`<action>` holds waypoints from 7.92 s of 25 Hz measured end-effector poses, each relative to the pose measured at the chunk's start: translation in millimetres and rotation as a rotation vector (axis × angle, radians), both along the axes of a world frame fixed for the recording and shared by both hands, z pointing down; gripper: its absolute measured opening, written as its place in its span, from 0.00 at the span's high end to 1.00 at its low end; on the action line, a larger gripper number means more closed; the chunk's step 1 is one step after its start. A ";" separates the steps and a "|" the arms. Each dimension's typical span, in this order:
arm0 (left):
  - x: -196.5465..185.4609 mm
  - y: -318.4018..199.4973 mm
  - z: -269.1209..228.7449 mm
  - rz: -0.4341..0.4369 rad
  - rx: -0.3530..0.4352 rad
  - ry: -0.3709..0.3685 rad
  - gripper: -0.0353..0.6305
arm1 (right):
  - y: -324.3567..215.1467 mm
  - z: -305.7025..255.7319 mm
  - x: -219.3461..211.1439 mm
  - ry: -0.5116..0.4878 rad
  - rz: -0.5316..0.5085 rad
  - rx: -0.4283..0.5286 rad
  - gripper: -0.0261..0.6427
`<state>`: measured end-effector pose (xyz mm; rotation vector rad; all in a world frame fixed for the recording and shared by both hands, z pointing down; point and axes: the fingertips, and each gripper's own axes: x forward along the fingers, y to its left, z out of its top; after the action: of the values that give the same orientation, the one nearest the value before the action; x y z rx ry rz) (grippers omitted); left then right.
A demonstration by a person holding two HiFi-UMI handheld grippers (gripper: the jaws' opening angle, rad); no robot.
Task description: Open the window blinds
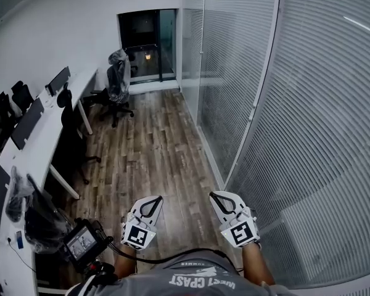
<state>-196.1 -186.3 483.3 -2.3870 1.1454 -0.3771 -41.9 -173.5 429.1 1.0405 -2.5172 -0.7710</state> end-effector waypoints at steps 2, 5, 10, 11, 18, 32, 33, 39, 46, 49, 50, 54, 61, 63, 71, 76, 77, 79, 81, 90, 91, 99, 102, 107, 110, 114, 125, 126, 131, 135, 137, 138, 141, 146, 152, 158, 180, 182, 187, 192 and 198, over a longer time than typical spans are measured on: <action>10.3 -12.1 -0.9 -0.008 -0.001 0.001 0.94 | -12.5 -0.9 10.0 -0.001 -0.010 0.001 0.96; 27.7 -28.7 -2.3 -0.008 -0.004 0.001 0.94 | -31.6 -3.9 26.6 -0.007 -0.013 0.001 0.96; 35.8 -42.2 2.9 0.000 -0.001 -0.011 0.94 | -43.0 -1.3 34.4 0.000 -0.011 0.014 0.96; 42.2 -46.3 3.1 0.005 -0.001 -0.014 0.94 | -47.3 -0.9 41.4 -0.001 -0.007 0.014 0.96; 106.8 -85.3 -3.2 0.040 0.025 -0.071 0.94 | -86.6 -6.3 102.1 -0.034 0.020 0.023 0.96; 178.2 -154.6 17.0 0.022 -0.031 -0.115 0.94 | -177.0 21.3 171.5 -0.109 0.004 -0.043 0.96; 176.0 -161.7 20.3 0.027 -0.028 -0.111 0.94 | -183.3 25.1 170.3 -0.115 0.019 -0.046 0.96; 174.2 -213.6 6.9 0.083 -0.006 -0.120 0.94 | -222.5 17.6 156.5 -0.088 0.043 -0.053 0.96; 144.5 -255.2 -11.2 0.115 0.021 -0.091 0.94 | -254.4 -4.8 131.5 -0.064 0.089 -0.029 0.96; 127.9 -264.9 -6.9 0.117 0.037 -0.064 0.94 | -260.7 -1.5 113.6 -0.029 0.089 -0.017 0.96; 118.9 -267.9 -4.7 0.114 0.039 -0.058 0.94 | -261.9 0.0 104.3 -0.021 0.086 -0.013 0.96; 72.8 -288.9 -10.7 0.106 0.034 -0.031 0.94 | -279.0 -7.6 54.4 0.024 0.071 -0.018 0.96; 25.0 -313.0 2.6 0.092 0.022 -0.013 0.94 | -291.0 0.7 6.7 0.061 0.039 0.008 0.96; 27.5 -311.9 5.3 0.106 0.026 -0.017 0.94 | -288.8 5.4 8.0 0.056 0.049 0.008 0.96; 24.6 -307.0 34.9 0.143 -0.008 -0.039 0.94 | -274.2 40.4 -0.2 0.056 0.068 -0.038 0.96; 27.3 -321.5 53.2 0.163 -0.035 -0.067 0.94 | -299.5 51.3 -0.5 0.022 0.076 -0.066 0.96; 28.2 -326.9 53.7 0.159 -0.033 -0.082 0.94 | -306.7 52.2 -1.1 0.024 0.071 -0.069 0.96; 34.0 -341.6 50.2 0.143 -0.042 -0.097 0.94 | -325.7 50.3 2.1 0.025 0.048 -0.073 0.96; 52.2 -367.5 38.5 0.126 -0.058 -0.102 0.94 | -360.0 39.4 19.1 0.008 0.020 -0.076 0.96; 87.1 -441.5 27.5 0.049 -0.067 -0.139 0.94 | -450.7 29.0 59.3 -0.028 -0.049 -0.075 0.96; 93.6 -448.2 28.2 0.050 -0.069 -0.143 0.94 | -460.1 30.4 63.4 -0.027 -0.054 -0.080 0.96; 126.0 -474.3 55.1 0.029 -0.067 -0.156 0.94 | -489.5 51.9 97.8 -0.035 -0.065 -0.059 0.96; 156.8 -500.1 53.5 0.033 -0.060 -0.167 0.94 | -510.0 54.2 127.5 -0.032 -0.069 -0.056 0.96; 191.2 -496.9 38.0 0.102 -0.045 -0.168 0.94 | -503.4 39.2 154.5 -0.052 -0.004 -0.052 0.96; 209.8 -494.0 38.2 0.160 -0.050 -0.172 0.94 | -498.0 36.0 167.0 -0.059 0.037 -0.051 0.96; 234.6 -513.0 43.7 0.233 -0.072 -0.151 0.94 | -509.1 48.5 189.3 -0.086 0.118 -0.064 0.96; 337.1 -572.9 61.7 0.598 -0.071 -0.026 0.94 | -510.5 68.6 248.2 -0.052 0.498 -0.051 0.96; 348.8 -574.4 55.8 0.631 -0.057 -0.036 0.94 | -509.4 64.1 251.7 -0.044 0.526 -0.052 0.96; 419.3 -598.6 25.1 0.765 -0.022 -0.008 0.92 | -527.6 40.7 284.4 -0.007 0.620 -0.043 0.96; 483.2 -635.7 20.3 0.818 -0.001 0.004 0.77 | -561.6 43.3 321.3 0.008 0.664 -0.080 0.96; 491.9 -632.3 16.7 0.813 0.015 -0.003 0.77 | -556.3 42.7 317.8 0.010 0.677 -0.080 0.96; 492.3 -628.9 17.0 0.806 0.023 -0.010 0.77 | -551.0 43.5 313.1 0.012 0.685 -0.082 0.96; 488.2 -620.4 20.7 0.795 0.042 -0.020 0.77 | -537.7 46.1 298.6 0.021 0.708 -0.092 0.96; 481.8 -609.5 15.2 0.792 0.099 -0.003 0.76 | -528.4 44.7 286.1 0.046 0.720 -0.110 0.96; 481.8 -605.8 10.1 0.872 -0.173 0.201 0.76 | -525.8 43.0 284.3 0.054 0.721 -0.127 0.96; 490.7 -622.7 19.7 0.991 -0.928 0.641 0.75 | -535.6 49.0 288.1 0.053 0.714 -0.129 0.96; 497.1 -611.0 28.5 0.815 -0.046 0.047 0.75 | -541.6 57.8 287.2 0.054 0.698 -0.134 0.96; 497.2 -613.5 26.7 0.836 -0.140 0.118 0.75 | -542.1 57.4 288.0 0.053 0.697 -0.136 0.96; 496.9 -622.9 24.4 0.888 -0.489 0.381 0.75 | -544.4 59.2 287.7 0.045 0.689 -0.137 0.96; 496.4 -635.8 27.5 0.893 -0.919 0.646 0.75 | -546.5 60.1 288.0 0.046 0.680 -0.140 0.96; 494.0 -650.3 30.9 0.845 -1.276 0.916 0.75 | -549.7 62.2 288.2 0.042 0.671 -0.137 0.96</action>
<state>298.0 -836.6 514.1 -4.0458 -0.1943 0.5241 246.3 -723.2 491.3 1.6520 -1.9412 -0.4047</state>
